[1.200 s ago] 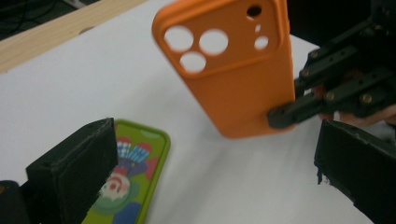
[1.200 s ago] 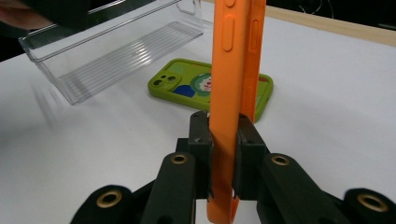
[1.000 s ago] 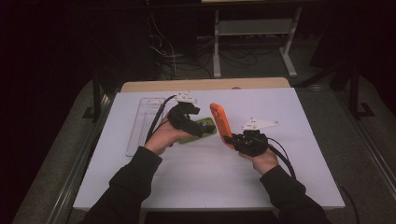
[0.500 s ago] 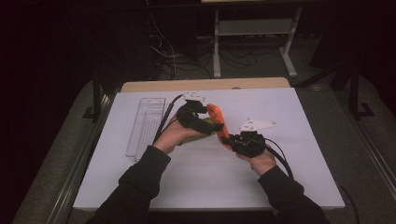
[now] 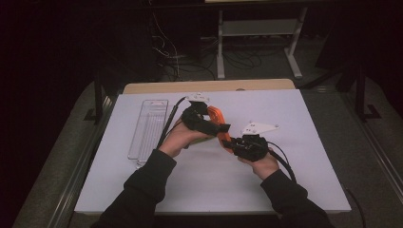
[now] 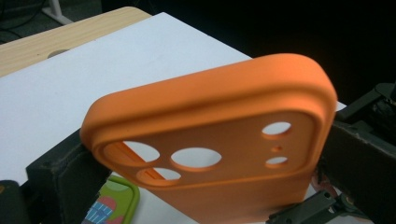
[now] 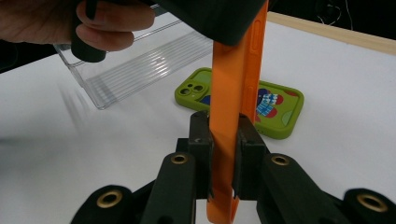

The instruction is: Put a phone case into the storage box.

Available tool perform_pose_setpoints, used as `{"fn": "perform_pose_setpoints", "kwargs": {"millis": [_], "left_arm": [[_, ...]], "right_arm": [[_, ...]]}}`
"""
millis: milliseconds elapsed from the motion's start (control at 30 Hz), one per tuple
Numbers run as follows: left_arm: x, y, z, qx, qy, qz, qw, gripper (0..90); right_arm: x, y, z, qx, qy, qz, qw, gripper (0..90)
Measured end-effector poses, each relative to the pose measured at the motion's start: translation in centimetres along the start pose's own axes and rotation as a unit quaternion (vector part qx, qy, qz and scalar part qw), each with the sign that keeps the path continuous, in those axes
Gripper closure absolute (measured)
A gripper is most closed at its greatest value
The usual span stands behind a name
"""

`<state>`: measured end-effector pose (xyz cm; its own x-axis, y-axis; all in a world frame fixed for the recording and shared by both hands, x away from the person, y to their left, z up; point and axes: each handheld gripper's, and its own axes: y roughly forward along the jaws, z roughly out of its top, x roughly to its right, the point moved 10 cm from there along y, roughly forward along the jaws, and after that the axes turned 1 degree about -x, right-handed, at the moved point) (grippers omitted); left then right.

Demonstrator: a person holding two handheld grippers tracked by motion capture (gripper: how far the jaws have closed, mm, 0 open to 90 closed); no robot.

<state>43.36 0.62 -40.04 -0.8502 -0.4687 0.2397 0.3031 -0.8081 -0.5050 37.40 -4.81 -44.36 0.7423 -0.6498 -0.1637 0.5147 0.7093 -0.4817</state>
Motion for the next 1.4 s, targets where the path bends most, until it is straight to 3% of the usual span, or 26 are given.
{"fn": "perform_pose_setpoints", "kwargs": {"millis": [267, 533, 867, 1000, 1200, 1400], "left_arm": [[-0.1, 0.2, -0.2, -0.002, -0.009, 0.005, 0.9999, 1.0], [-0.2, 0.0, 0.0, 0.005, -0.019, 0.000, 0.9998, 9.5], [0.0, 0.0, -0.2, -0.004, -0.008, 0.003, 1.0000, 12.8], [-0.2, 0.0, -0.3, -0.010, 0.001, 0.011, 0.9999, 13.4], [-0.9, -0.6, -0.3, -0.014, -0.002, 0.028, 0.9995, 13.5], [-2.2, -1.9, -0.1, -0.017, -0.005, 0.049, 0.9986, 13.6]], "right_arm": [[0.1, 0.1, -0.2, -0.005, -0.002, -0.001, 1.0000, 78.8], [0.1, 0.4, -0.5, -0.014, -0.008, -0.003, 0.9999, 78.8], [0.0, 0.7, -1.0, -0.030, -0.009, -0.006, 0.9995, 78.0], [0.1, 0.8, -1.1, -0.035, -0.009, -0.007, 0.9993, 61.9], [1.0, 0.1, -1.5, -0.047, -0.007, -0.012, 0.9988, 40.1], [1.8, -1.0, -3.1, -0.080, -0.009, -0.017, 0.9966, 25.3]]}}
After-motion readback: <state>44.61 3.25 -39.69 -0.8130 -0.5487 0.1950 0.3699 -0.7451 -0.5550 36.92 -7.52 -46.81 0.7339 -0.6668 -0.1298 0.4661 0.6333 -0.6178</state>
